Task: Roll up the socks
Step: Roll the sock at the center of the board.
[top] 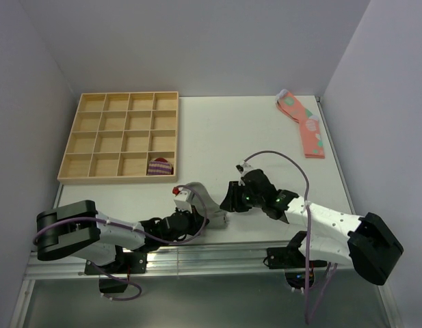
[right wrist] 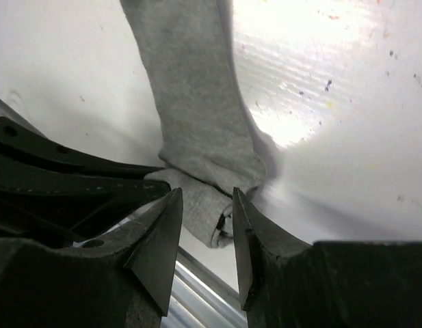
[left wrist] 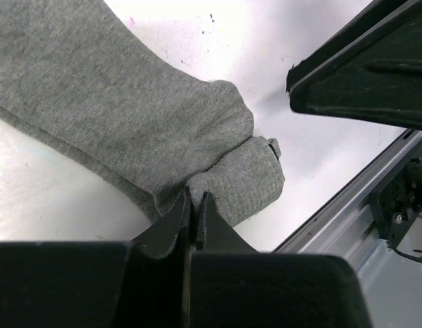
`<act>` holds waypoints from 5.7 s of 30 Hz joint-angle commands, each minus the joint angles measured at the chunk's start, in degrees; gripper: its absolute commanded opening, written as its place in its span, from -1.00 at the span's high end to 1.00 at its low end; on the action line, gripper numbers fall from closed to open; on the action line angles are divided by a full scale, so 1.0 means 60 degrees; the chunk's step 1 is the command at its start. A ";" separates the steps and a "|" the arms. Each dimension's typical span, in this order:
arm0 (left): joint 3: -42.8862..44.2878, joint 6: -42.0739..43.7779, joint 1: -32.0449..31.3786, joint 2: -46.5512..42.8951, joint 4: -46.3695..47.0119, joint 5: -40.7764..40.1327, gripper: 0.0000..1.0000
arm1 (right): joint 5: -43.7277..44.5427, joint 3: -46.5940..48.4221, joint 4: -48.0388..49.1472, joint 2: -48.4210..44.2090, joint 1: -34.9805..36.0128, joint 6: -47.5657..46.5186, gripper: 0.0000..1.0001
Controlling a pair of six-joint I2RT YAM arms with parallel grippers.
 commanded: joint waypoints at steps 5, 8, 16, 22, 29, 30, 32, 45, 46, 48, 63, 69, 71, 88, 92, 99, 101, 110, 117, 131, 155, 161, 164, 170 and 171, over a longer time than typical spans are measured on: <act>-0.0414 -0.0575 -0.0048 -0.0122 -0.1700 0.0721 0.99 | -0.0209 -0.0706 0.3028 0.0071 0.0062 -0.0393 0.16; -0.0370 -0.0604 -0.0033 -0.0107 -0.1978 0.0780 0.99 | -0.0546 -0.0677 0.3630 0.0774 0.0120 -0.0364 0.21; -0.0472 -0.0648 0.0332 -0.0136 -0.2024 0.1409 0.99 | -0.0649 -0.1145 0.4920 0.2020 0.0457 -0.0027 0.26; -0.0472 -0.0605 0.0625 -0.0210 -0.2302 0.1790 0.99 | -0.0035 -0.1204 0.4615 0.2431 0.0706 0.0061 0.28; -0.0063 -0.0444 0.1196 0.0009 -0.3019 0.2711 0.99 | 0.0830 -0.1848 0.4555 0.2182 0.0736 0.0661 0.30; -0.0004 -0.0414 0.1270 0.0053 -0.3121 0.2800 0.99 | 0.0888 -0.1921 0.4555 0.2037 0.0750 0.0749 0.30; 0.0157 -0.0385 0.1446 0.0141 -0.3414 0.2947 0.99 | 0.1005 -0.2185 0.4541 0.1875 0.0735 0.0983 0.30; 0.1095 -0.0063 0.1724 0.1225 -0.4147 0.4060 0.99 | 0.1884 -0.3518 0.4688 -0.1547 0.0779 0.1292 0.23; 0.1110 -0.0034 0.1753 0.1284 -0.4162 0.4163 0.99 | 0.1943 -0.3577 0.4658 -0.1829 0.0779 0.1234 0.21; 0.1183 0.0040 0.1812 0.1343 -0.4235 0.4383 0.99 | 0.2148 -0.3665 0.4716 -0.2647 0.0794 0.1189 0.17; 0.1652 0.0655 0.3012 0.1240 -0.5524 0.5891 0.99 | 0.3010 -0.4955 0.7309 -0.2566 0.2344 0.0077 0.10; 0.2047 0.0904 0.3335 0.1445 -0.6037 0.6038 0.99 | 0.3788 -0.4865 0.7600 -0.1379 0.3342 0.0148 0.12; 0.2179 0.0977 0.3394 0.1460 -0.6125 0.6053 0.99 | 0.4023 -0.4968 0.7733 -0.1174 0.3489 0.0266 0.12; 0.2882 0.1431 0.3614 0.1870 -0.6769 0.6126 0.99 | 0.5589 -0.4896 0.6461 -0.1101 0.5071 0.0881 0.02; 0.3072 0.1651 0.3775 0.1973 -0.6974 0.6156 0.99 | 0.6219 -0.4256 0.5729 -0.0573 0.5524 0.1145 0.02; 0.3453 0.1959 0.4053 0.2148 -0.7268 0.6244 0.99 | 0.6997 -0.2978 0.3681 0.0423 0.6272 0.1599 -0.02; 0.3526 0.2003 0.4083 0.2236 -0.7311 0.6258 0.99 | 0.6997 -0.2598 0.3298 0.0599 0.6316 0.1643 -0.06; 0.3907 0.2179 0.4156 0.2427 -0.7561 0.6273 0.99 | 0.6982 -0.1309 0.1524 0.1492 0.6492 0.1746 -0.17; 0.4097 0.2325 0.4273 0.2398 -0.7897 0.6317 0.99 | 0.7085 -0.0531 0.0939 0.2928 0.6697 0.1951 -0.17; 0.3718 0.2150 0.4361 0.2047 -0.7840 0.6229 0.99 | 0.7027 -0.1085 0.1916 0.3501 0.6712 0.2245 0.20; 0.2678 0.1257 0.5782 -0.0075 -0.8060 0.4457 0.98 | 0.3439 -0.0838 0.5039 0.4496 0.4076 -0.0364 0.32; 0.1991 0.0862 0.5782 -0.0911 -0.7153 0.4222 0.67 | 0.2091 -0.0911 0.5069 0.4716 0.3271 -0.0086 0.39; 0.1507 0.0729 0.5782 -0.1292 -0.6376 0.4325 0.46 | 0.1622 -0.0780 0.4763 0.4818 0.3022 -0.0071 0.43; 0.1096 0.0685 0.5782 -0.1877 -0.5555 0.4003 0.23 | 0.1008 0.0040 0.3474 0.4790 0.2830 -0.0217 0.46; 0.1037 0.0670 0.5782 -0.2054 -0.5467 0.3930 0.22 | 0.0774 0.0113 0.3399 0.4760 0.2729 -0.0174 0.46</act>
